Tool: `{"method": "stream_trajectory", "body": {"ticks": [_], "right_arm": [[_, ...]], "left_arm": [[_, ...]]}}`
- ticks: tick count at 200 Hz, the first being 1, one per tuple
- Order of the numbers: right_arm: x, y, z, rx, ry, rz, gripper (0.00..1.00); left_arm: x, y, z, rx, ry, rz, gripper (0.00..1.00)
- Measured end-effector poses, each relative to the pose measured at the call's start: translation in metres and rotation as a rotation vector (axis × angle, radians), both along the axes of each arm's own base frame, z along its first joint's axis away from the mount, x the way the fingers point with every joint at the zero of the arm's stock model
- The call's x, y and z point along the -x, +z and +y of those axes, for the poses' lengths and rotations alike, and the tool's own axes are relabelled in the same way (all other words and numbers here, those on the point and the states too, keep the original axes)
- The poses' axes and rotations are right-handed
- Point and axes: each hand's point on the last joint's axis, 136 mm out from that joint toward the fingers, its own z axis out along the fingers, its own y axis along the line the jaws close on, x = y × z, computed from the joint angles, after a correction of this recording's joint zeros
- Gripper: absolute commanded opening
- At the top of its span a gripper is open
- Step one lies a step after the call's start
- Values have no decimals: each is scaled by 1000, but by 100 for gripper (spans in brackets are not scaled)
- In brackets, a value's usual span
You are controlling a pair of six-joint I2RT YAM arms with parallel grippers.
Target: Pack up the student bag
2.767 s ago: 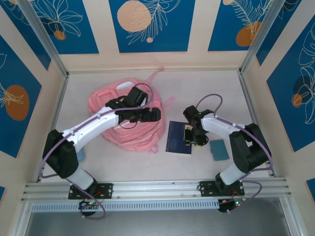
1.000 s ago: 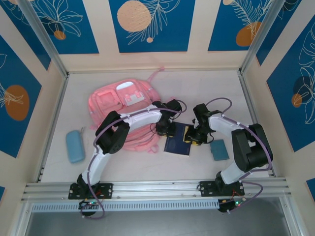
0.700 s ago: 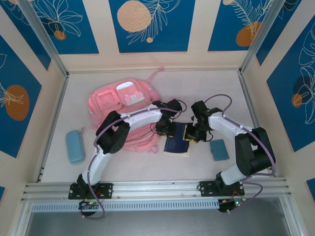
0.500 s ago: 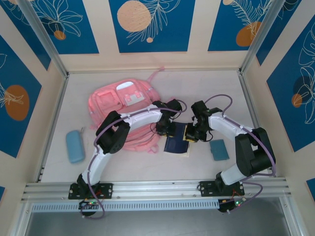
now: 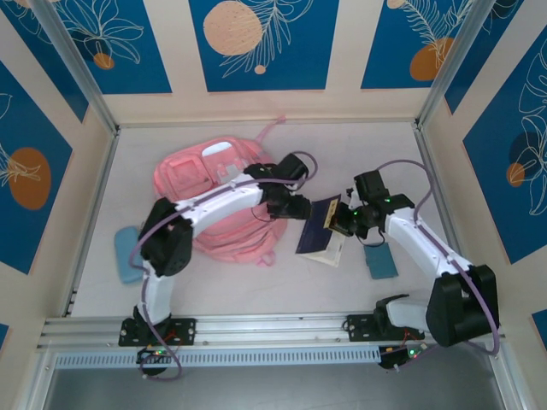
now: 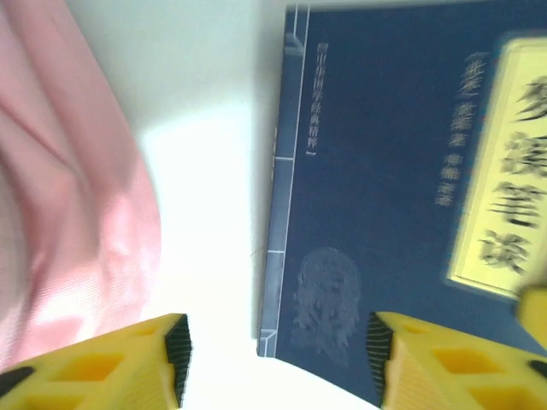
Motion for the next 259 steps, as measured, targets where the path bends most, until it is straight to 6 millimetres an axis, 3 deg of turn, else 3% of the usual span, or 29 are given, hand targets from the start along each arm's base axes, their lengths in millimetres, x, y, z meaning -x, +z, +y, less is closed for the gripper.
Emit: {"method": "stream_trajectory", "body": {"ticks": [21, 37, 83, 103, 137, 170, 195, 259], "right_arm": [[-3, 19, -3, -83, -16, -46, 0], [-4, 32, -1, -144, -10, -74, 0], [-3, 75, 25, -351, 91, -131, 0], [-2, 95, 37, -453, 148, -159, 0], [1, 127, 54, -583, 239, -206, 0], [6, 148, 65, -659, 310, -232, 0], [9, 154, 68, -692, 336, -231, 0], [9, 156, 70, -711, 341, -221, 0]], "left_arm": [[-14, 45, 24, 91, 45, -91, 73], [-23, 62, 45, 131, 83, -133, 78], [-20, 49, 87, 229, 129, -77, 96], [-10, 54, 84, 317, 89, -51, 98], [4, 82, 69, 508, 22, -39, 99], [9, 91, 58, 629, -14, -11, 98], [13, 94, 53, 679, -26, 14, 88], [8, 116, 45, 775, -50, -17, 32]]}}
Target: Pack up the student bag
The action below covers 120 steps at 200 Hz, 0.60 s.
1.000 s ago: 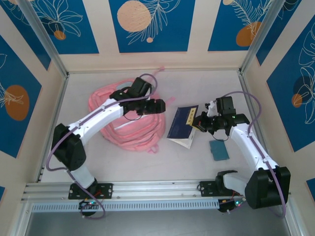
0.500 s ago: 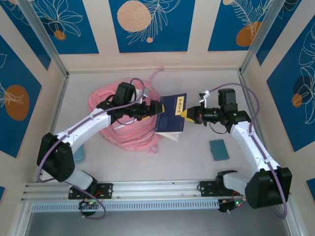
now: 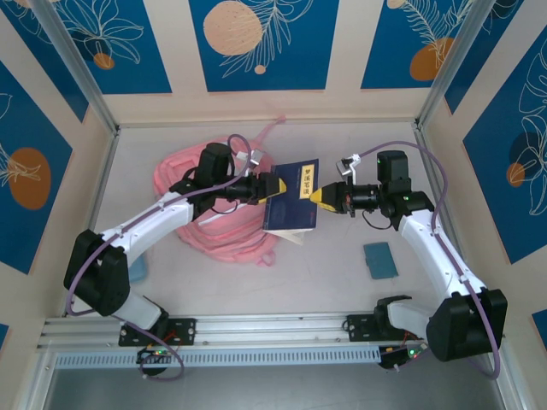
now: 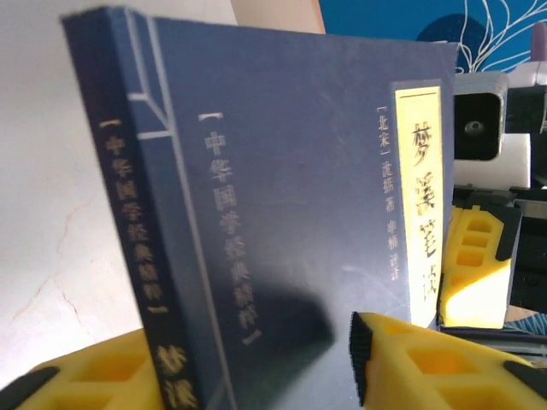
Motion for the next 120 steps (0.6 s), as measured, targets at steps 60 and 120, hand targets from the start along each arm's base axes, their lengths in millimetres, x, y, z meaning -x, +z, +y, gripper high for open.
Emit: {"method": "stream_trajectory", "body": {"ticks": [60, 120], "right_arm": [[-12, -20, -11, 60, -82, 81, 70], [-25, -36, -22, 62, -241, 152, 89]], "left_arm": [[-8, 4, 7, -9, 55, -13, 0], [-30, 21, 42, -63, 297, -38, 0]]}}
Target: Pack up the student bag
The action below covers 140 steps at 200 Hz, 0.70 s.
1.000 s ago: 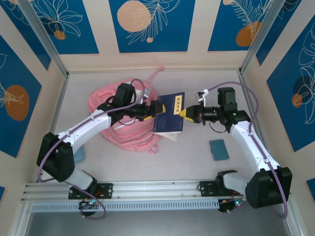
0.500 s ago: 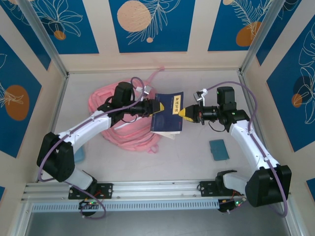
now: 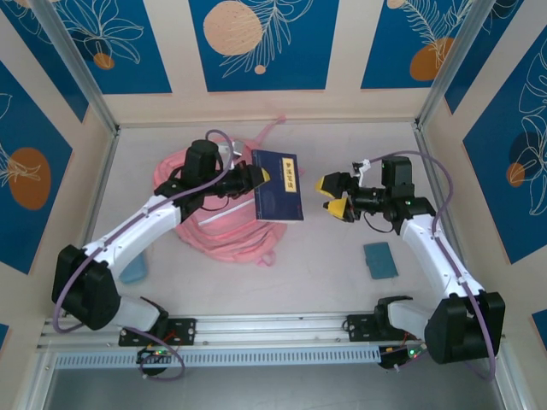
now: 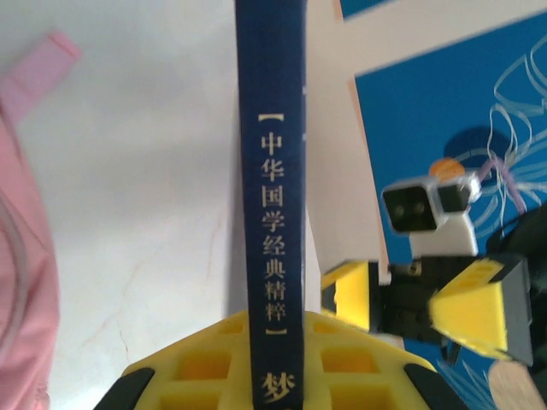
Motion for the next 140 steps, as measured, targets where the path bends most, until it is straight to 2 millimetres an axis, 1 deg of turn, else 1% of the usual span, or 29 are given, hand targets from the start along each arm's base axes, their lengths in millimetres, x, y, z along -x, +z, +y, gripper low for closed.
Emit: {"method": "stream_trajectory", "body": {"ticks": [13, 25, 36, 74, 97, 121, 140], "right_arm": [[-1, -6, 5, -33, -19, 34, 89], [1, -12, 17, -64, -23, 76, 90], [2, -12, 28, -86, -20, 97, 91], [2, 11, 71, -181, 7, 88, 92], [-2, 15, 92, -236, 6, 121, 92], [-11, 15, 105, -282, -19, 161, 92], [-18, 18, 111, -320, -48, 184, 90]], "left_arm": [[-6, 7, 8, -1, 68, -13, 0], [-12, 13, 16, 4, 135, -16, 0], [-17, 15, 21, 9, 184, -11, 0], [-32, 17, 34, 57, 336, 47, 0], [-39, 25, 36, 115, 386, 67, 0], [-44, 34, 38, 172, 427, 75, 0], [-48, 39, 38, 217, 448, 81, 0]]}}
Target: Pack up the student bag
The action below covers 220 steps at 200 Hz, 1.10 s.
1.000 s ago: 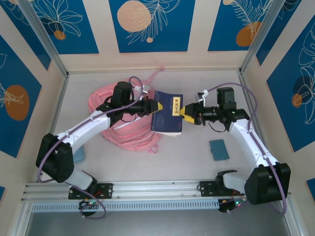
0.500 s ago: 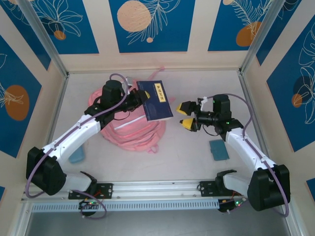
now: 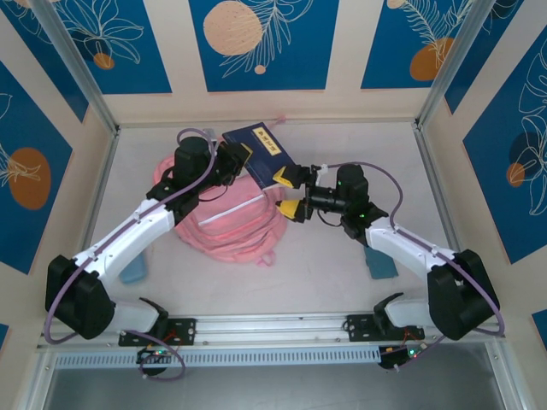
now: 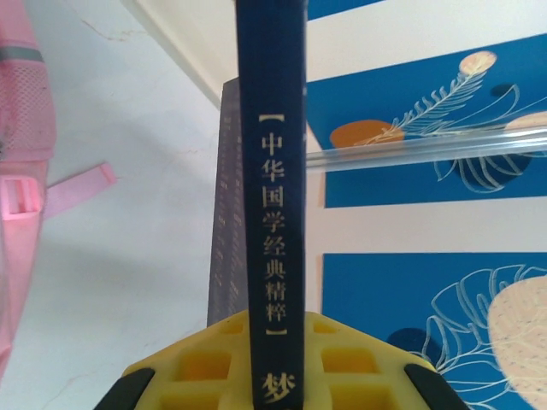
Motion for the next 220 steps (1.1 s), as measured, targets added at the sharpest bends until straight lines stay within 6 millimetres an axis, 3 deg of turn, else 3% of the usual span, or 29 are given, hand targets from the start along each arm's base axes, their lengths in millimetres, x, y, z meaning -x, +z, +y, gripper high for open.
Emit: {"method": "stream_trajectory", "body": {"ticks": [45, 62, 163, 197, 205, 220], "right_arm": [[-14, 18, 3, -85, -90, 6, 88], [-18, 21, 2, -103, -115, 14, 76], [-40, 15, -2, -154, -185, 119, 39], [-41, 15, -6, -147, -200, 122, 13], [-40, 14, -7, -138, -201, 119, 9], [-39, 15, -9, -122, -202, 110, 2]], "left_arm": [[-7, -4, -3, 43, 17, 24, 0], [-8, -7, -5, 50, 18, 34, 0], [-8, -27, -2, 36, 56, 69, 0], [-8, -28, -2, 42, 63, 81, 0], [-7, -28, -1, 44, 64, 87, 7], [-5, -29, -1, 35, 57, 87, 33]]}}
